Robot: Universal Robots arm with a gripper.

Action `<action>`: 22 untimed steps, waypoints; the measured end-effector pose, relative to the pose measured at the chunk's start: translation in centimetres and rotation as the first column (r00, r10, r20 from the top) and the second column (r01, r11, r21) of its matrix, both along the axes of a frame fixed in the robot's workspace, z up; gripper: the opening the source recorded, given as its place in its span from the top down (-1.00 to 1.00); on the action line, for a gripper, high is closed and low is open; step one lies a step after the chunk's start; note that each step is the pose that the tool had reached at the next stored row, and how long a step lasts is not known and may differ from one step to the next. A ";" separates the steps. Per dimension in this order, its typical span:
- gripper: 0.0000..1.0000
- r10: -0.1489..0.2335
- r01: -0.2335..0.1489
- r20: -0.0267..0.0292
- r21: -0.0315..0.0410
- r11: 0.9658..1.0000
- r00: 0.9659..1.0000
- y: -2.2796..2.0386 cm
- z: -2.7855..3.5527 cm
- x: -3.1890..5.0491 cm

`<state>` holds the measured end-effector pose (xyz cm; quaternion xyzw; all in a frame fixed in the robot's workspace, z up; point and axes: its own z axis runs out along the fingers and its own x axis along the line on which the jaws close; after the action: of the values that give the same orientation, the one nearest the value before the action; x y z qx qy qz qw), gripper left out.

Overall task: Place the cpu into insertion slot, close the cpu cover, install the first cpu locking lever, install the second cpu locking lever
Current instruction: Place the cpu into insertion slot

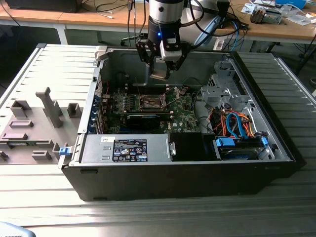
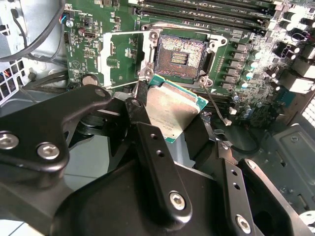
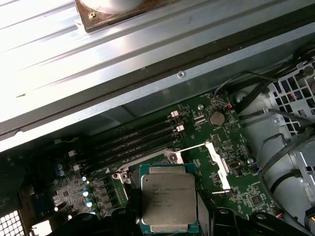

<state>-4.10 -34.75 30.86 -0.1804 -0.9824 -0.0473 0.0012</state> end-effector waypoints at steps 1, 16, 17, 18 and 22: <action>-0.09 -0.001 0.001 0.000 0.000 1.000 1.000 0.00 0.00 0.00; -0.09 -0.020 0.020 0.000 0.000 1.000 1.000 0.00 -0.03 0.00; -0.09 -0.021 0.021 0.000 0.000 1.000 1.000 0.00 -0.03 0.00; -0.09 -0.022 0.022 0.000 0.000 1.000 1.000 0.00 -0.04 0.00; -0.09 -0.028 0.028 0.000 0.000 1.000 1.000 0.00 -0.05 0.00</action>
<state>-4.10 -34.75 30.80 -0.1943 -0.9798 -0.0474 0.0005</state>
